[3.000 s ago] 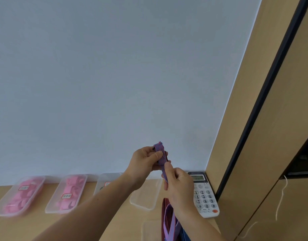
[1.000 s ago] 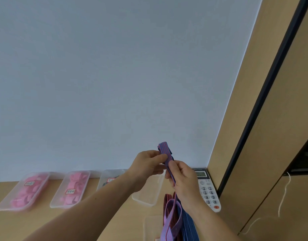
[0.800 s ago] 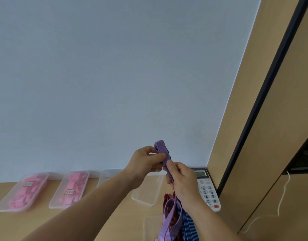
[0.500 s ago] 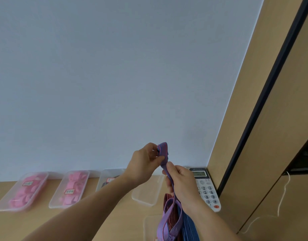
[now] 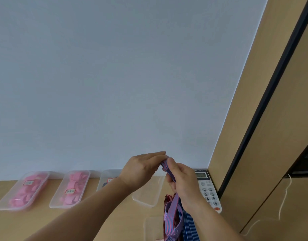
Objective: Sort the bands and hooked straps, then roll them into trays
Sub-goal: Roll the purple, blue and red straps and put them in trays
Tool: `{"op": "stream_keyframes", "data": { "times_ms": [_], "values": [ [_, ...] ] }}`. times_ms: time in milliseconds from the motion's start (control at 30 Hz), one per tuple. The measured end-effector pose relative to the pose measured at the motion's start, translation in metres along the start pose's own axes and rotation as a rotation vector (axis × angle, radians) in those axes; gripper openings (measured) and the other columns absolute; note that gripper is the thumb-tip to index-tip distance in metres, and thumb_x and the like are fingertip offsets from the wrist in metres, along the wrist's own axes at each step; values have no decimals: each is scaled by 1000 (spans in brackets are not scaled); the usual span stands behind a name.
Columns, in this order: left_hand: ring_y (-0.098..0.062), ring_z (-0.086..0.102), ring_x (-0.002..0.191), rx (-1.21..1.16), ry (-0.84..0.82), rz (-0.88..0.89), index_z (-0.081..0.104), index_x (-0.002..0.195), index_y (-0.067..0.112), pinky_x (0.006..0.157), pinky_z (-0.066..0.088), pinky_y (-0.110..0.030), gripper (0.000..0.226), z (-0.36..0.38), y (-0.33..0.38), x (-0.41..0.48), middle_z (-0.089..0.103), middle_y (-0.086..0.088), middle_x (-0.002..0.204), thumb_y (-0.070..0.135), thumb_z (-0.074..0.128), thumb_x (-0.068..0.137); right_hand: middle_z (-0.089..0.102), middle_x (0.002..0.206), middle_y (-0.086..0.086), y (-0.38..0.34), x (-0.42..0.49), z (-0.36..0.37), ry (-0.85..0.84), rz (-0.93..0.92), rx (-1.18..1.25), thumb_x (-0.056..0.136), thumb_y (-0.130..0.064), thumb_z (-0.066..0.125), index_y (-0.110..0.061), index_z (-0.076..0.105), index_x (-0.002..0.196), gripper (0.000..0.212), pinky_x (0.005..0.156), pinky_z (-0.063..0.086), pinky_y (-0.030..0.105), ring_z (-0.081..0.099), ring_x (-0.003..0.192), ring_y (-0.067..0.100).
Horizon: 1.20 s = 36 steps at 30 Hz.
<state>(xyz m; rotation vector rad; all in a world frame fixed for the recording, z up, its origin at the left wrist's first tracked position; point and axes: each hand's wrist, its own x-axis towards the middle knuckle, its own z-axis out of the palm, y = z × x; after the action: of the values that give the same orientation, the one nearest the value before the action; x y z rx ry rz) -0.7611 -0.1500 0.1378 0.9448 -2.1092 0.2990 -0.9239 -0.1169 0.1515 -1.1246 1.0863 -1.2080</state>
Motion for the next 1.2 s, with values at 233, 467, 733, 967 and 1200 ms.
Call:
{"op": "stream_keyframes", "data": {
  "times_ms": [233,467,733,967,1200],
  "values": [
    [-24,72,98,-1209,-192,-1145,68,115,3,79,56,-37,37,-11,11,18,76,-10,102,32,50,99,62,60,4,-1,0,1,-11,-132,-27,97,-28,56,-8,65,77,30,42,29,17,34,42,10],
    [-25,70,86,-1221,-205,-988,58,120,9,87,52,-40,35,-24,23,24,75,-9,109,22,67,89,61,53,4,4,2,2,31,-99,-125,95,-35,60,-6,66,71,38,40,31,20,38,39,12],
    [-12,72,76,-885,-126,-812,68,114,21,73,51,-20,23,-27,26,26,78,1,88,14,67,92,58,52,4,7,0,-2,9,9,-141,96,-32,61,-3,67,78,34,42,35,25,44,42,16],
    [-7,69,80,-364,-98,-417,67,117,35,76,53,-29,27,-21,26,16,73,13,88,20,62,95,58,52,5,-4,-3,-4,-3,5,-102,99,-41,50,-3,69,81,46,41,34,22,43,43,16],
    [-24,68,67,9,0,-6,70,118,7,53,57,-35,49,-12,22,11,72,-10,107,-14,66,74,63,57,10,-8,-3,-6,-16,14,-68,80,-66,51,-3,71,82,66,41,36,24,47,42,17]
  ]
}}
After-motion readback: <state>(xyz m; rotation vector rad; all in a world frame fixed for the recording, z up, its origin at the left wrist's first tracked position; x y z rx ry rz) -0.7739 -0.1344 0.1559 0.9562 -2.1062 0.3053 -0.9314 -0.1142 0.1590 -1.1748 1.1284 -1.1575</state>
